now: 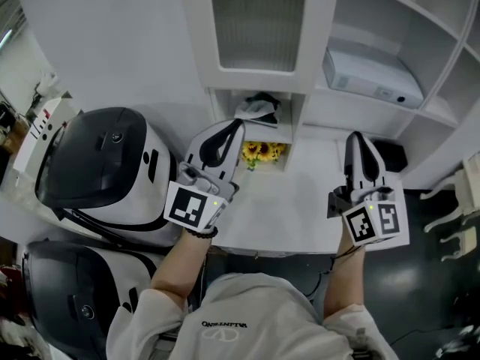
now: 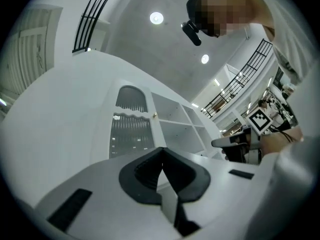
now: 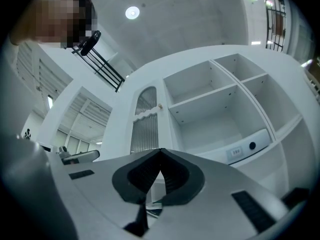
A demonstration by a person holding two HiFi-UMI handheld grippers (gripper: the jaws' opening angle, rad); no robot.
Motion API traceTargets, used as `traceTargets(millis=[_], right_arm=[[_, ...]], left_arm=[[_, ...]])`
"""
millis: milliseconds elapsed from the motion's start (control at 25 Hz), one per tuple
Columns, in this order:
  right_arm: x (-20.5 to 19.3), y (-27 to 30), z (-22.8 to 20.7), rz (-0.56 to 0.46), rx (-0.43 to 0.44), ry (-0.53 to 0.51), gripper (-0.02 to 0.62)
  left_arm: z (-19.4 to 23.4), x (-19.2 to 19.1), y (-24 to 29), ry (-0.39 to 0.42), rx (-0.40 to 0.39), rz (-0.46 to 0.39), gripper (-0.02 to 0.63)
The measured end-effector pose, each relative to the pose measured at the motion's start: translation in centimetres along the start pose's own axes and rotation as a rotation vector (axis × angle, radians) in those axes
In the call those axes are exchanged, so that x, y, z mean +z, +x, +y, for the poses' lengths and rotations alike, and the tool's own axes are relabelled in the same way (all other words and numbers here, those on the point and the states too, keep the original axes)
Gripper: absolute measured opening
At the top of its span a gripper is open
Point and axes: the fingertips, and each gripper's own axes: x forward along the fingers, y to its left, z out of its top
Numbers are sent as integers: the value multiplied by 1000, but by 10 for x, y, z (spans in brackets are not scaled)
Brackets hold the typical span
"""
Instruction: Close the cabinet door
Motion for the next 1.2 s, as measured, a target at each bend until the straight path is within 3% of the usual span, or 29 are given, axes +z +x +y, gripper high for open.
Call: traceTargets(millis=[600, 840, 1200], right_arm=[[-18, -47, -6, 67, -36, -46, 11], [-30, -58, -11, 96, -55, -36, 11], [-38, -62, -7, 109, -49, -28, 11]], left_arm=[[5, -58, -99, -118, 76, 160, 3], [2, -70, -116, -112, 74, 213, 3], [-11, -74, -114, -138, 70, 215, 3]])
